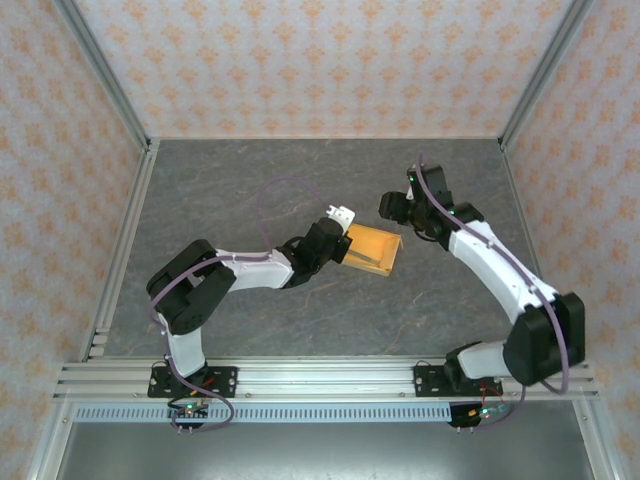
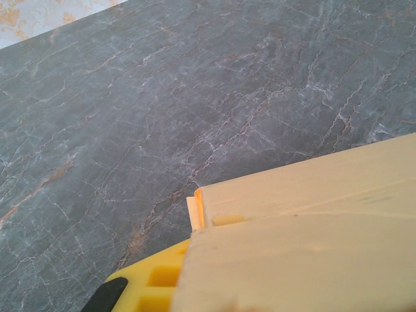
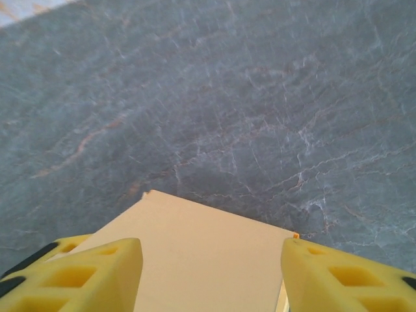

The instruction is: Fold the paper box

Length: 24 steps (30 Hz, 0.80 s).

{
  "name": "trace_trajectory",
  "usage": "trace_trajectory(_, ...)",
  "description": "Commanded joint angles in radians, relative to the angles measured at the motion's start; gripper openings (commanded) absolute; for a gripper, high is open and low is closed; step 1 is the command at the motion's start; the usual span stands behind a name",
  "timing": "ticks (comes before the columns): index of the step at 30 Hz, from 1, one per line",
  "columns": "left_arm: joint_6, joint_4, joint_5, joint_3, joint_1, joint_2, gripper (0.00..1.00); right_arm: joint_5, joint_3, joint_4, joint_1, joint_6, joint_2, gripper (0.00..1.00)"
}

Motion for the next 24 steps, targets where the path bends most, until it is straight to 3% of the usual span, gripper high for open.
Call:
trace_trajectory(1, 0.001, -0.004, -0.046, -0.026, -0.005, 0.001, 0.00, -0.043, 0.024, -0.031, -0.002, -0.014, 0.049, 0.56)
trace_trajectory(12, -0.022, 0.004, -0.085, -0.036, -0.034, 0.002, 0.08, -0.029, -0.142, 0.054, 0.004, 0.023, 0.051, 0.53)
trace_trajectory(24, -0.045, 0.022, -0.086, -0.067, -0.056, -0.005, 0.29, 0.014, -0.187, 0.078, 0.006, 0.015, 0.067, 0.49)
